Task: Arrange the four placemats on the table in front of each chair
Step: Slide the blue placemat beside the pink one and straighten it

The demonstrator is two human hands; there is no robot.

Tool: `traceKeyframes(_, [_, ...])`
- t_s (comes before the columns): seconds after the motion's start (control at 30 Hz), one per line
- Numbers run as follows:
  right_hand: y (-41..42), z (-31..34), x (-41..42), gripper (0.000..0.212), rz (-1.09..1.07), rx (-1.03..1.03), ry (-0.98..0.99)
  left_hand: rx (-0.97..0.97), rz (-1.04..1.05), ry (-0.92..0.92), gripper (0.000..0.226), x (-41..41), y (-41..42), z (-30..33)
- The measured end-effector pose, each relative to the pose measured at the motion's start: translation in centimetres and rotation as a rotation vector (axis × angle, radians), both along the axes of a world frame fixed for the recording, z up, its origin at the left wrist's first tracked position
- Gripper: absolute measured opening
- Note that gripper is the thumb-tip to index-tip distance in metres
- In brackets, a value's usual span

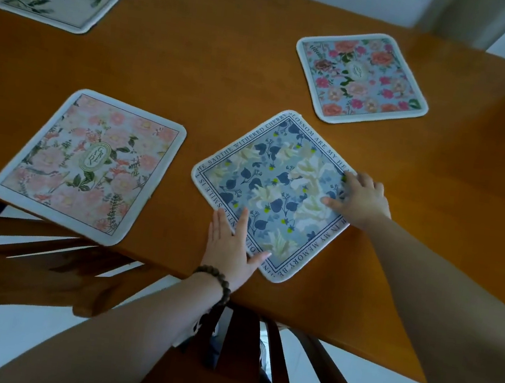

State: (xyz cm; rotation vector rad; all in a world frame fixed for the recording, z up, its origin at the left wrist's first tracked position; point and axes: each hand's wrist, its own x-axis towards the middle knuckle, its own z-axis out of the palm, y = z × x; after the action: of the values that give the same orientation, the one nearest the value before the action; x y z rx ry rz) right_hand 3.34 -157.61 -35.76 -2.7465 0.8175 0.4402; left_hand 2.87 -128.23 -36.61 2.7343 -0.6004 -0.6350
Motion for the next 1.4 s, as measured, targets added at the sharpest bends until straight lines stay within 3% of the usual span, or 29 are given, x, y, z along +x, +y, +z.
traceKeyframes(0.47, [14.4,-0.7,-12.5,0.085,-0.203,-0.014,-0.044,0.122,-0.274,0.032,0.095,12.0,1.5,1.8])
traceKeyframes(0.63, [15.5,-0.3,-14.1,0.091,-0.209,0.009,-0.086,0.078,-0.249,0.053,0.114,10.8,3.4,1.8])
traceKeyframes(0.8, [14.3,0.0,-13.9,0.113,-0.273,0.151,-0.138,0.189,-0.136,0.041,0.139,7.9,7.2,1.5])
traceKeyframes(1.0, [15.0,-0.8,-14.2,0.123,-0.158,0.084,-0.029,0.232,-0.244,0.16,0.145,5.7,5.9,1.6])
traceKeyframes(1.4, [15.1,0.1,-18.0,0.128,-0.278,0.129,0.044,0.176,-0.389,0.074,0.141,1.3,6.9,0.7])
